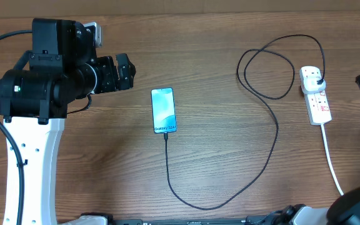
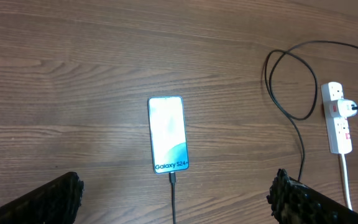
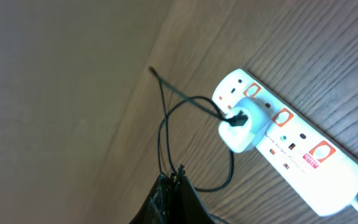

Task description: Plug charger to phone and switch on socket

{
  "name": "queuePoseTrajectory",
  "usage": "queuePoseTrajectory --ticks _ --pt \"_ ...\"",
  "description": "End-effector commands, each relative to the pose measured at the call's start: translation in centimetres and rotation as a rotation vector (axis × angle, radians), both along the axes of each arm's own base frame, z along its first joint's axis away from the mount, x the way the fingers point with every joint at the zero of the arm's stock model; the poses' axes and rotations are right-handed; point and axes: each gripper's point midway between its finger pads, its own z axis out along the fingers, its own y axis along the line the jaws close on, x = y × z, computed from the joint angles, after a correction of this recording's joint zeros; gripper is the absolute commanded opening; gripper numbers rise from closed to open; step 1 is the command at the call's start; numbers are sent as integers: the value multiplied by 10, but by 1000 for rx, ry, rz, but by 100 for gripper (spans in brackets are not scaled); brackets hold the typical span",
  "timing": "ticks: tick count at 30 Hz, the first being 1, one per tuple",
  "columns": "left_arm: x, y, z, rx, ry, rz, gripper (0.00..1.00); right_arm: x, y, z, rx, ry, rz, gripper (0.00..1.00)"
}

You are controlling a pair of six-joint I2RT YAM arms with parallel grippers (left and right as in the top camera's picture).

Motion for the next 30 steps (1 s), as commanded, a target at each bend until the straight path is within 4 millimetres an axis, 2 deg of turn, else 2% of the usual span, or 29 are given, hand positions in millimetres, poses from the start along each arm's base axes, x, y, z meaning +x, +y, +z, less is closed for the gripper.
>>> queuePoseTrajectory --ticks 1,8,14,20,30 --pt "1 1 -2 7 4 6 99 11 -10 -14 73 -1 -8 4" --pt "1 1 -2 7 4 6 99 29 -24 -75 202 64 -28 4" --pt "1 1 -2 7 4 6 100 37 -26 -117 286 99 -22 4" --pt "1 1 -2 7 4 6 100 39 -28 -144 313 121 -22 4" --pt "1 1 -2 7 4 6 100 42 -24 -173 357 128 -3 4"
